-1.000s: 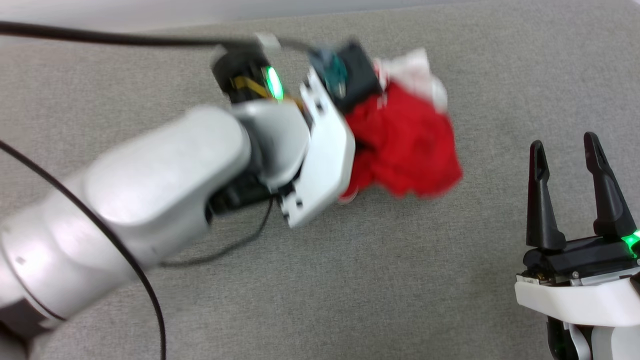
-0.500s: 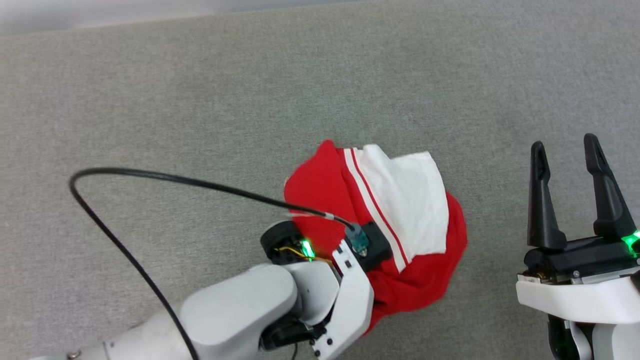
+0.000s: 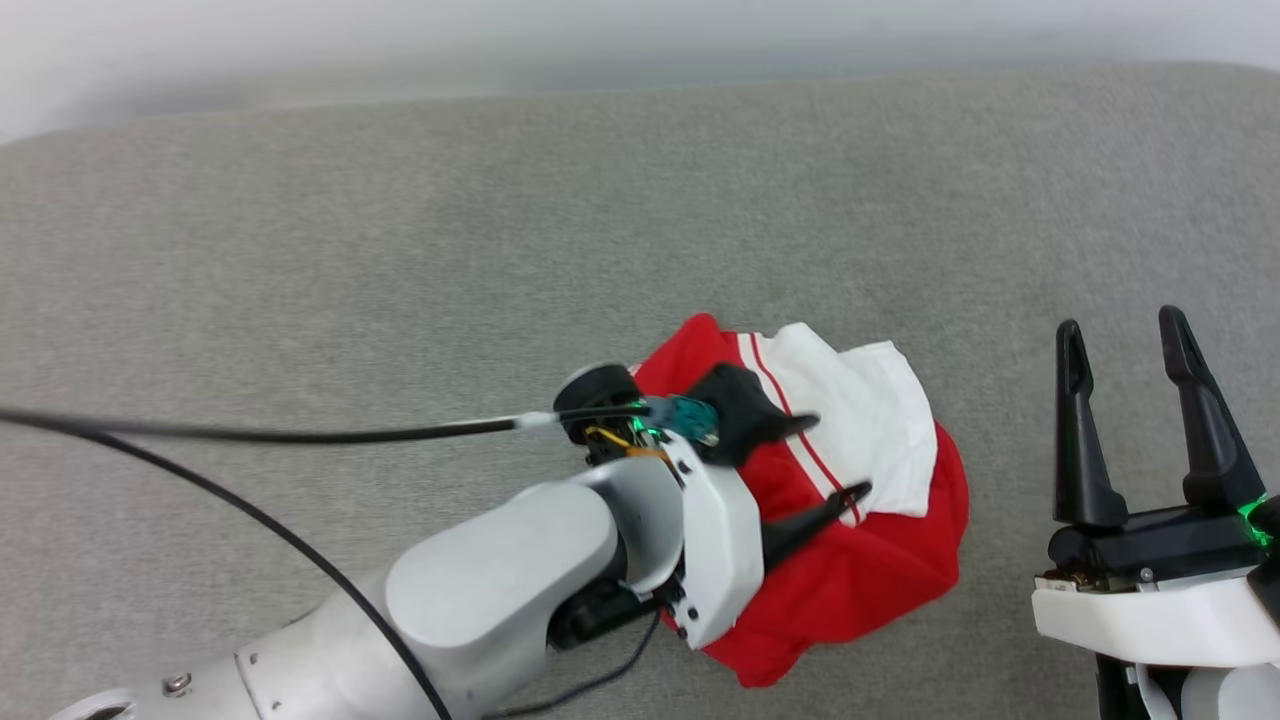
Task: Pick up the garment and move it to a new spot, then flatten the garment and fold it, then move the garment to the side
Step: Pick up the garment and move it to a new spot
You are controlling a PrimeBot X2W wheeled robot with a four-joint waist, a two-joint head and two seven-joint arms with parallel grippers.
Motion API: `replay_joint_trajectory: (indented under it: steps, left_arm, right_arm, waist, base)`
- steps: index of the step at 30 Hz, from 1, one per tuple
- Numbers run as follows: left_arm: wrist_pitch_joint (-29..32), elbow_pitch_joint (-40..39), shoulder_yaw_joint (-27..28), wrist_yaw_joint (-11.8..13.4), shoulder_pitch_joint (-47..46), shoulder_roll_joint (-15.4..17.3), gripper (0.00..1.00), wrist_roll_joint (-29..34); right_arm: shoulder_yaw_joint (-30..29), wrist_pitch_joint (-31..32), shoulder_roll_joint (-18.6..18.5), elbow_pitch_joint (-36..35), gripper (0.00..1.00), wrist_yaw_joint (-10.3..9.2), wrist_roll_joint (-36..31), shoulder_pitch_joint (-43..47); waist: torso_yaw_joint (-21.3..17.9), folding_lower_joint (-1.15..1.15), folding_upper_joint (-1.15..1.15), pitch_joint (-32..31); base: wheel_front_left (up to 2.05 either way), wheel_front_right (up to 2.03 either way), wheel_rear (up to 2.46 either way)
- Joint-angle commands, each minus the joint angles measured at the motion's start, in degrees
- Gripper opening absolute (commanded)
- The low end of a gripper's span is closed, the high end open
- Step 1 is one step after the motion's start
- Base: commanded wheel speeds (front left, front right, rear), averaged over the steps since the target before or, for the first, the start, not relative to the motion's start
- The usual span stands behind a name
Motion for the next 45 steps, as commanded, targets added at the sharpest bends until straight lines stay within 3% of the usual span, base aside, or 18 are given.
replay_joint_trajectory:
  steps: [1,5,10,13,17,22,25,30,40,45]
  left_arm:
    - [-1.6,0.2,0.7,0.3,0.0,0.1,1.0,0.4]
    - [-9.5,-0.3,4.2,3.5,0.3,0.7,1.0,3.0]
    - [-18.8,-0.7,9.1,11.2,3.7,2.2,1.0,7.7]
    - [-19.9,-0.9,12.5,16.9,7.5,2.5,1.0,10.8]
    - [-20.0,-5.6,23.0,23.9,15.5,2.6,1.0,16.2]
    - [-20.0,-10.4,34.3,28.3,26.4,1.6,1.0,23.8]
    - [-20.0,-11.8,40.1,29.0,32.3,0.5,1.0,27.6]
    - [-20.0,-12.8,47.8,27.9,39.6,-2.2,1.0,32.4]
    - [-20.0,-12.4,56.9,20.0,49.6,-7.8,1.0,38.6]
    - [-20.0,-12.4,59.2,17.5,52.1,-9.9,1.0,40.9]
  right_arm:
    - [-0.1,-0.1,0.1,0.1,1.0,-0.02,-0.2,0.8]
    - [-0.1,-0.1,0.1,0.4,1.0,-0.02,-0.1,1.2]
    - [-0.5,-0.1,0.1,1.2,1.0,-0.02,0.7,2.4]
    - [-0.9,-0.1,0.1,2.0,1.0,-0.02,1.4,3.2]
    - [-1.3,-0.1,0.1,2.7,1.0,-0.02,1.5,3.7]
    - [-2.2,-0.1,0.1,3.2,1.0,-0.02,1.5,4.3]
    - [-2.7,-0.1,0.1,3.4,1.0,-0.02,1.7,4.7]
    - [-2.9,-0.1,0.1,4.3,1.0,-0.02,2.2,5.7]
    - [-2.7,-0.1,0.1,7.2,1.0,-0.02,2.0,9.0]
    - [-2.6,-0.1,0.1,8.2,1.0,-0.02,2.7,10.4]
  waist:
    - [1.2,0.0,0.0,-1.2]
    - [2.1,0.0,0.0,-2.8]
    - [2.9,0.0,0.0,-4.5]
    - [3.0,0.0,0.0,-5.4]
    - [3.1,0.0,0.0,-6.1]
    - [3.1,0.0,0.0,-6.8]
    - [3.1,0.0,0.0,-7.2]
    - [3.0,0.0,0.0,-8.1]
    - [2.9,0.0,0.0,-10.8]
    - [3.0,0.0,0.0,-11.9]
  base:
    - [0.0,0.0,0.0]
    - [0.0,0.0,0.0]
    - [0.0,0.0,0.0]
    - [0.0,0.0,0.0]
    - [0.0,0.0,0.0]
    - [0.0,0.0,0.0]
    - [0.0,0.0,0.0]
    - [0.0,0.0,0.0]
    - [0.0,0.0,0.0]
    - [0.0,0.0,0.0]
